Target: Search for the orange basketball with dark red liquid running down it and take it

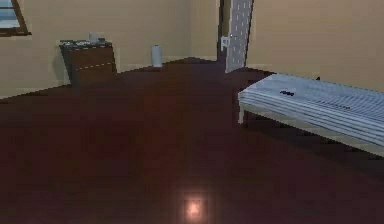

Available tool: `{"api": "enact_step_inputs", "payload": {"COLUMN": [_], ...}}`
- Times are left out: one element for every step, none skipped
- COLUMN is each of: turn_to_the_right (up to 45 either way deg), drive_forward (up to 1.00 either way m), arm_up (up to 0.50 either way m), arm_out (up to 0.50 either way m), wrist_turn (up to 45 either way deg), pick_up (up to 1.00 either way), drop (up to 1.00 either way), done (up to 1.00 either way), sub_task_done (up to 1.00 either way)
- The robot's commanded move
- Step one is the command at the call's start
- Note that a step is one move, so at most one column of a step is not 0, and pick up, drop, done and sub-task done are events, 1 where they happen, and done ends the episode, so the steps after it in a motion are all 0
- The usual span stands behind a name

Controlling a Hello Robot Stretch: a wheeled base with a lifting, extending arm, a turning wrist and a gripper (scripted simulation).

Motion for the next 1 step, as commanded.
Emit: {"api": "enact_step_inputs", "payload": {"turn_to_the_right": [-15.0], "drive_forward": [0.00], "arm_up": [0.00], "arm_out": [0.00], "wrist_turn": [0.0], "pick_up": [0.00], "drop": [0.00], "done": [0.00], "sub_task_done": [0.00]}}
